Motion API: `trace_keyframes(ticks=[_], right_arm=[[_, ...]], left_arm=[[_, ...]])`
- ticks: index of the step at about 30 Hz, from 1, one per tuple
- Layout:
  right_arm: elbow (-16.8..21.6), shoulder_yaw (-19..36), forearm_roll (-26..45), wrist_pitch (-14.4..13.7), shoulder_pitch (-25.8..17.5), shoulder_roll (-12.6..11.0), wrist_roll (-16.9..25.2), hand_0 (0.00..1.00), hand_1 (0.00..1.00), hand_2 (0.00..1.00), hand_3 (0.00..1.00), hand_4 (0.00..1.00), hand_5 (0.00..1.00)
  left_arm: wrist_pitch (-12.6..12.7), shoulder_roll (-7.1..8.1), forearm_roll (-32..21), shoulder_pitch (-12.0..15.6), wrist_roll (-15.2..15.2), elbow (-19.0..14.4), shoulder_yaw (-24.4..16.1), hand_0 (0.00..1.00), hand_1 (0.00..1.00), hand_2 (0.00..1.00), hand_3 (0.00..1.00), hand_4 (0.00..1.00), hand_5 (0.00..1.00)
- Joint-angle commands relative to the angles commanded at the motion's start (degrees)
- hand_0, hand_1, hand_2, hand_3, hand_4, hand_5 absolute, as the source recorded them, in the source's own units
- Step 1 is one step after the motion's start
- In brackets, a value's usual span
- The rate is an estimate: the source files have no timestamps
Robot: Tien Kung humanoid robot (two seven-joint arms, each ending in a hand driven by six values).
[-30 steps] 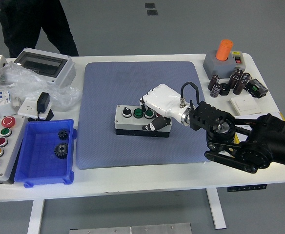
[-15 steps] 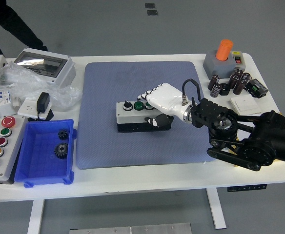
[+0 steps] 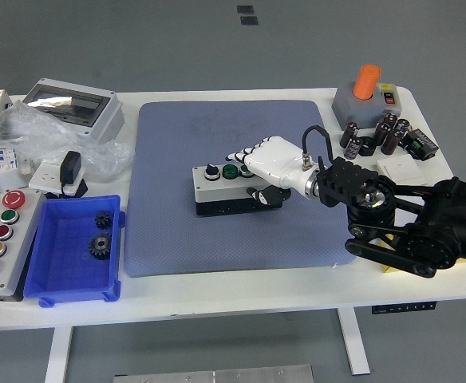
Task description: Pick up the button,place it on the desk,press the button,press the button
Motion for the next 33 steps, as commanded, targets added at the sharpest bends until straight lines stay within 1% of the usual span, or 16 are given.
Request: trace_keyframes(ticks=[1,6,7,12,13,16,18,19,22,26,28,30,31,33], right_arm=[[0.18,0.12,-0.04,0.41,0.01,-0.12,-0.10,0.741,0.708,0.875,0.965,0.665,0.002],[1.77,0.91,-0.04,3.20,0.10,-1.10,-1.04,0.741,0.708,0.875,0.965,0.665,0.002],[2.56,1.19,0.01,4.07,0.28,-1.61,-1.48,0.754,0.713,0.904,0.998,0.682,0.002],[7.04,2.09,0.18,9.08,1.63,-4.18,-3.83,0.754,0.713,0.904,0.998,0.682,0.002],[7.80,2.16,0.17,9.94,1.93,-4.53,-4.31,0.806,0.758,0.994,0.998,0.711,0.002],[8.46,2.25,0.28,11.19,2.35,-4.75,-5.04,0.806,0.758,0.994,0.998,0.711,0.002],[8.27,2.43,0.42,11.72,2.48,-4.66,-5.30,0.806,0.758,0.994,0.998,0.711,0.002],[8.11,2.65,0.53,12.06,2.57,-4.68,-5.43,0.835,0.787,0.998,0.998,0.730,0.002],[7.98,3.37,0.94,13.08,2.89,-5.01,-5.75,0.835,0.787,0.998,0.998,0.730,0.002],[7.37,4.45,3.18,15.95,3.72,-5.35,-6.66,0.843,0.798,0.998,0.998,0.729,0.002],[5.89,4.45,5.40,17.74,4.24,-4.65,-7.21,0.843,0.798,0.998,0.998,0.729,0.002],[4.02,3.95,7.46,18.82,4.63,-3.44,-7.65,0.843,0.798,0.998,0.998,0.729,0.002],[3.04,3.68,8.66,19.13,4.79,-2.78,-7.79,0.873,0.844,0.998,0.998,0.723,0.022],[1.23,3.38,10.73,19.28,5.07,-1.38,-7.92,0.873,0.844,0.998,0.998,0.723,0.022]], left_arm=[[-0.14,-0.02,0.03,0.02,0.08,0.00,-0.03,0.589,0.583,0.561,0.637,0.700,0.369],[-0.73,-0.08,0.19,0.13,0.38,0.00,-0.25,0.589,0.583,0.561,0.637,0.700,0.369],[-0.86,-0.07,0.20,0.17,0.42,0.00,-0.31,0.590,0.583,0.559,0.635,0.689,0.357],[-1.47,0.01,0.27,0.32,0.50,0.00,-0.57,0.590,0.583,0.559,0.635,0.689,0.357],[-1.55,0.03,0.27,0.33,0.45,0.00,-0.62,0.589,0.584,0.560,0.634,0.687,0.350],[-1.73,0.06,0.30,0.28,0.28,0.00,-0.73,0.589,0.584,0.560,0.634,0.687,0.350],[-1.85,0.07,0.38,0.19,0.14,0.00,-0.84,0.589,0.584,0.560,0.634,0.687,0.350],[-1.92,0.07,0.39,0.14,0.06,0.00,-0.87,0.590,0.584,0.559,0.634,0.687,0.348],[-1.99,0.09,0.34,0.08,-0.11,0.00,-0.90,0.590,0.584,0.559,0.634,0.687,0.348],[-2.05,0.18,0.30,0.07,-0.18,0.00,-0.95,0.590,0.584,0.558,0.632,0.687,0.347],[-2.07,0.25,0.34,0.05,-0.10,0.00,-1.03,0.590,0.584,0.558,0.632,0.687,0.347],[-2.11,0.31,0.46,-0.05,-0.07,0.00,-1.14,0.590,0.584,0.558,0.632,0.687,0.347],[-2.12,0.34,0.51,-0.11,-0.09,0.00,-1.18,0.591,0.585,0.556,0.631,0.688,0.350],[-2.19,0.35,0.66,-0.29,-0.12,0.00,-1.25,0.591,0.585,0.556,0.631,0.688,0.350]])
